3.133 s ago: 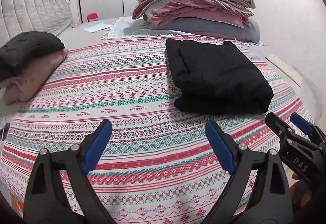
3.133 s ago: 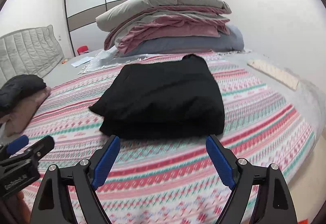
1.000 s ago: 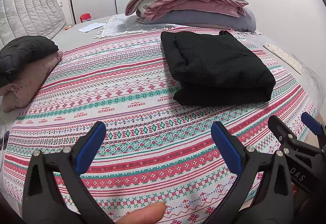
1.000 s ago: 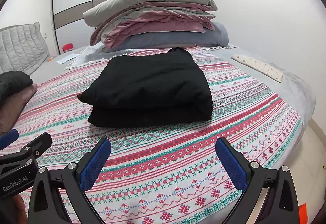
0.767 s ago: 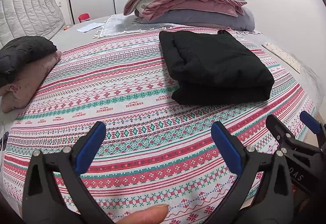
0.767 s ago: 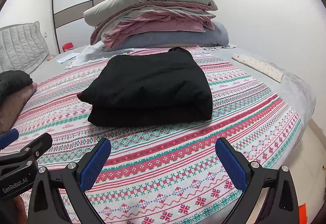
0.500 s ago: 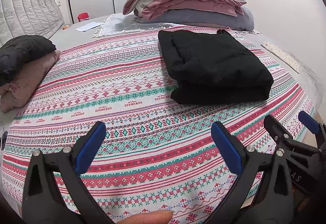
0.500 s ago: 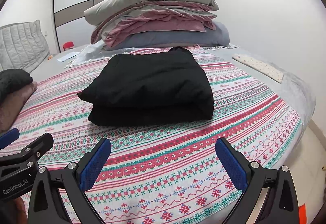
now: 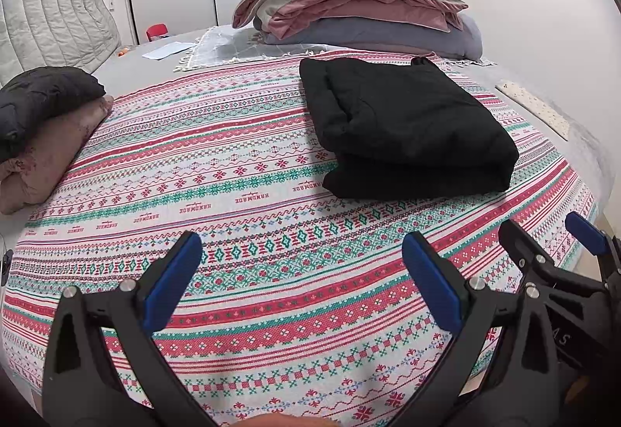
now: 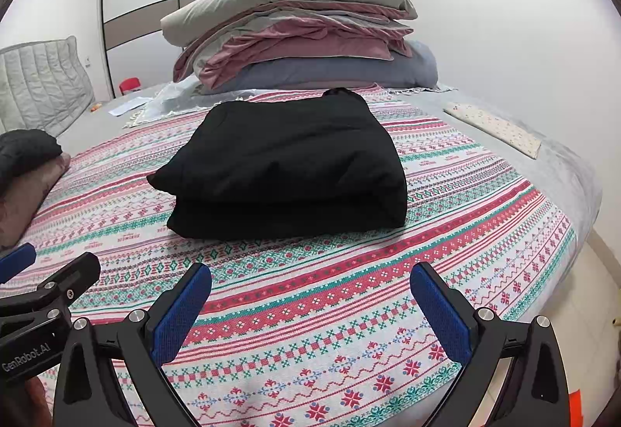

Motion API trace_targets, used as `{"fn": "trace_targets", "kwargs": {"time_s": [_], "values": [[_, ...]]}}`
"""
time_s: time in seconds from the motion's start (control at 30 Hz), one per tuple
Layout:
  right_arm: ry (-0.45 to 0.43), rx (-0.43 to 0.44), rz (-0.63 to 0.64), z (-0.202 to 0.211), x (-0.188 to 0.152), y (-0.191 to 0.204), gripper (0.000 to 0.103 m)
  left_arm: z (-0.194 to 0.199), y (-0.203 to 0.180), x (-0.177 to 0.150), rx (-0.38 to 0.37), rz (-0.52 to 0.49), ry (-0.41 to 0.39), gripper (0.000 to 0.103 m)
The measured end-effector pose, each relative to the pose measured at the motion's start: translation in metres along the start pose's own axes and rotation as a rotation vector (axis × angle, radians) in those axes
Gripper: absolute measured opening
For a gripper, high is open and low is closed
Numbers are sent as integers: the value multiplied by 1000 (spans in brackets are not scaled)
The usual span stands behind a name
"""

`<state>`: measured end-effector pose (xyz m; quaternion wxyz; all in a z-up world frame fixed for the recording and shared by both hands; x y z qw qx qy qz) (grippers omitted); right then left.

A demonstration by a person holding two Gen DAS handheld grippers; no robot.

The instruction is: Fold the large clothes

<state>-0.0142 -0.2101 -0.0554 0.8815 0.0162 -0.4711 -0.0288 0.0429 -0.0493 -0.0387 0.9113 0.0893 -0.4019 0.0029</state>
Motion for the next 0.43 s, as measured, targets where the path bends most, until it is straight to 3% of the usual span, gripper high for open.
{"fn": "trace_targets", "kwargs": {"time_s": [0.43], "values": [[0,0,1,0,0,0,103,2,-1,0,1,3,2,102]]}}
Point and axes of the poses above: each gripper's, at about its wrist camera, not at the fingertips, and z roughly against the way its jaws point, y to its left, x to its top, the point moved 3 cm from there along -z, roughly the way its jaws point, and after that the axes turned 13 degrees about x, right-handed, at the moved point
